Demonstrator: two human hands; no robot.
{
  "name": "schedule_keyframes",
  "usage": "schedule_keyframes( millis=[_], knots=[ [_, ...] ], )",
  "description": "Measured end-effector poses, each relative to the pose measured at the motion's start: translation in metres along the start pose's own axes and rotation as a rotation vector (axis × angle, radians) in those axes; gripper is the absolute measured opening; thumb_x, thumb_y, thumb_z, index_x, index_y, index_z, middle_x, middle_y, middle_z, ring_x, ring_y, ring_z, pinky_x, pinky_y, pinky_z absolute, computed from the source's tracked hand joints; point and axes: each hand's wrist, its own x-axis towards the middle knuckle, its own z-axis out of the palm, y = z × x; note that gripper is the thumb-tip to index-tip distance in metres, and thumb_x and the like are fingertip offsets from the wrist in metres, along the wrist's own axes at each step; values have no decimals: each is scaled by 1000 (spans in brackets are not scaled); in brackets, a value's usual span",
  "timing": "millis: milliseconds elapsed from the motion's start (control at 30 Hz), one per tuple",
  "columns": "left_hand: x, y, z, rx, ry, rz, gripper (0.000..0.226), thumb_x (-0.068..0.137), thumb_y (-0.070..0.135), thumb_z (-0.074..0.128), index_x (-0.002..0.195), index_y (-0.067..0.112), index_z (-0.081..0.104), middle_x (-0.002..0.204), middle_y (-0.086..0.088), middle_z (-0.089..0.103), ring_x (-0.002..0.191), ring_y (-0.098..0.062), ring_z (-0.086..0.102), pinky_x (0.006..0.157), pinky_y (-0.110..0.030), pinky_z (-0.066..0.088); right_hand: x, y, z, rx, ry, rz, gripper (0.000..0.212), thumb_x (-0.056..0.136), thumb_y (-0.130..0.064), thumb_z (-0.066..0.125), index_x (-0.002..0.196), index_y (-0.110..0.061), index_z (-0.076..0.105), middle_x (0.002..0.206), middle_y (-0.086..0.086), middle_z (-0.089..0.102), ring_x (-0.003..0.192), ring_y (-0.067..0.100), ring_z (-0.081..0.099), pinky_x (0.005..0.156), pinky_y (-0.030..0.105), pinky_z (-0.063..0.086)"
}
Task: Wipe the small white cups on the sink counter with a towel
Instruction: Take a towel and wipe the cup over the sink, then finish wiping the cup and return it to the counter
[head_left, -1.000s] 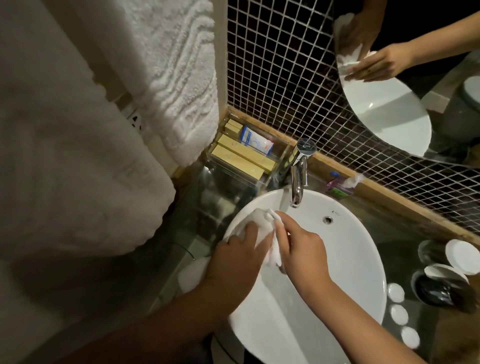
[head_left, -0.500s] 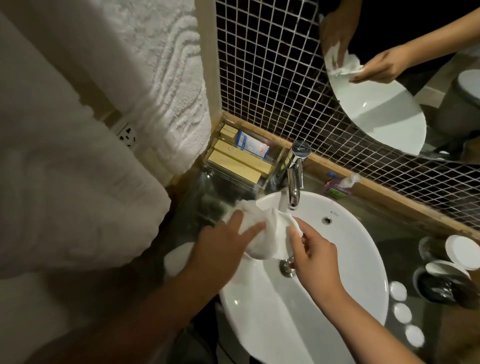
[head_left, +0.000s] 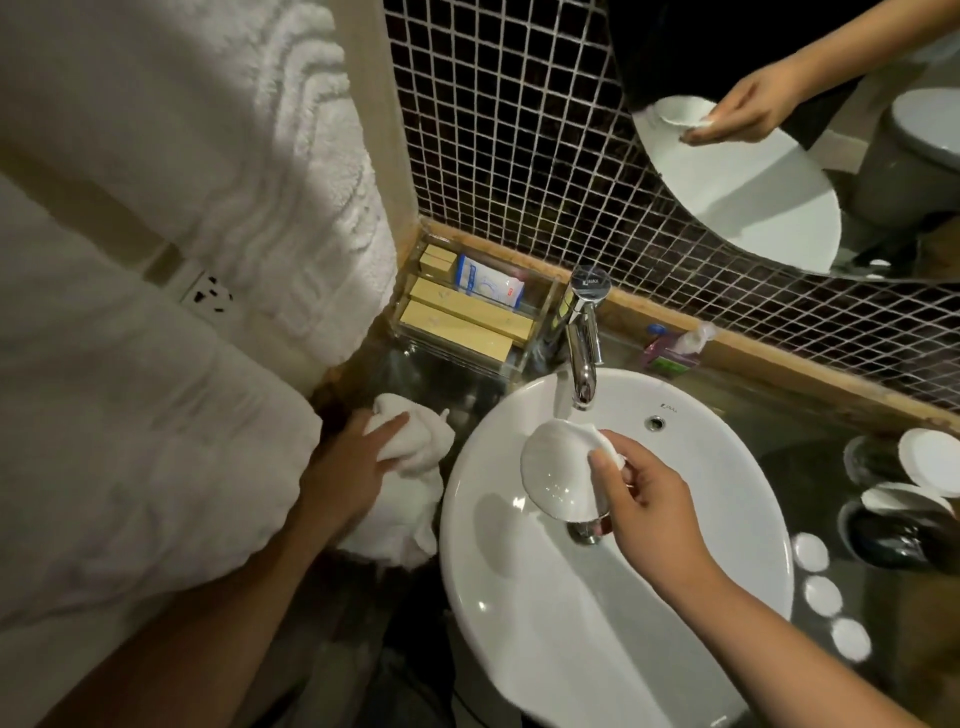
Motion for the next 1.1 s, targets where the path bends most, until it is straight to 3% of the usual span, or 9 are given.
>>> schedule_keyframes(
  millis=[133, 267, 467, 600, 700, 800, 867, 1000, 1100],
  knots=[
    [24, -22, 25, 160, 110, -7, 64, 99, 38, 43, 150, 48, 6, 158, -6, 21, 138, -34, 33, 110, -54, 36, -1, 8, 6, 38, -5, 59, 20, 101, -33, 54, 112, -44, 66, 90, -11, 70, 59, 25, 69, 49, 34, 59],
    [24, -23, 41, 380, 239, 83, 63, 99, 49, 33, 154, 36, 5, 163, -8, 5, 144, -37, 19, 110, -55, 27, 0, 10, 21, 47, 0, 124, 18, 100, -30, 56, 106, -44, 66, 81, -17, 66, 56, 16, 66, 47, 26, 55],
    [10, -40, 78, 459, 195, 155, 65, 96, 53, 21, 155, 30, 5, 164, -7, -1, 149, -33, -1, 114, -62, 16, -4, 12, 48, 62, -35, 173, 16, 100, -29, 56, 112, -35, 64, 89, -5, 65, 71, 12, 66, 49, 26, 57],
    [34, -27, 83, 455, 199, 127, 59, 99, 43, 20, 154, 35, 0, 164, -5, -4, 148, -33, -7, 115, -64, 7, -4, 17, 54, 44, -61, 162, 16, 99, -33, 56, 109, -42, 63, 88, -20, 64, 75, 10, 65, 50, 26, 57],
    [45, 2, 70, 469, 69, 8, 59, 99, 47, 17, 153, 37, -5, 164, -1, -8, 147, -32, -15, 113, -68, -2, -6, 20, 49, 33, -5, 156, 16, 99, -32, 56, 105, -45, 63, 88, -23, 64, 65, 14, 65, 49, 25, 56],
    [43, 59, 41, 239, 34, 36, 53, 99, 53, 27, 150, 37, 22, 158, 2, 29, 145, -27, 22, 114, -65, 4, -4, 13, 39, 35, 56, 116, 18, 99, -32, 56, 105, -48, 63, 91, -25, 65, 70, 10, 65, 47, 23, 55],
    [30, 109, 18, -92, 43, 163, 54, 96, 58, 28, 144, 35, 34, 142, 3, 51, 126, -20, 50, 109, -52, 35, -3, 6, 31, 25, 93, 94, 25, 99, -29, 56, 99, -54, 62, 89, -25, 66, 68, 6, 65, 45, 19, 52],
    [-5, 174, 2, -375, -90, 340, 42, 97, 46, 42, 133, 28, 56, 132, 1, 61, 116, -15, 56, 102, -31, 41, -7, -6, 5, -29, 167, 60, 30, 100, -24, 55, 99, -53, 60, 91, -31, 68, 76, 0, 66, 53, 13, 52],
    [-12, 199, 6, -431, -82, 302, 31, 97, 26, 54, 127, 35, 59, 125, 8, 64, 107, -7, 56, 102, -30, 41, -12, -4, -22, -39, 211, 71, 22, 99, -29, 56, 110, -47, 64, 101, -26, 69, 92, 5, 66, 74, 38, 62]
  ],
)
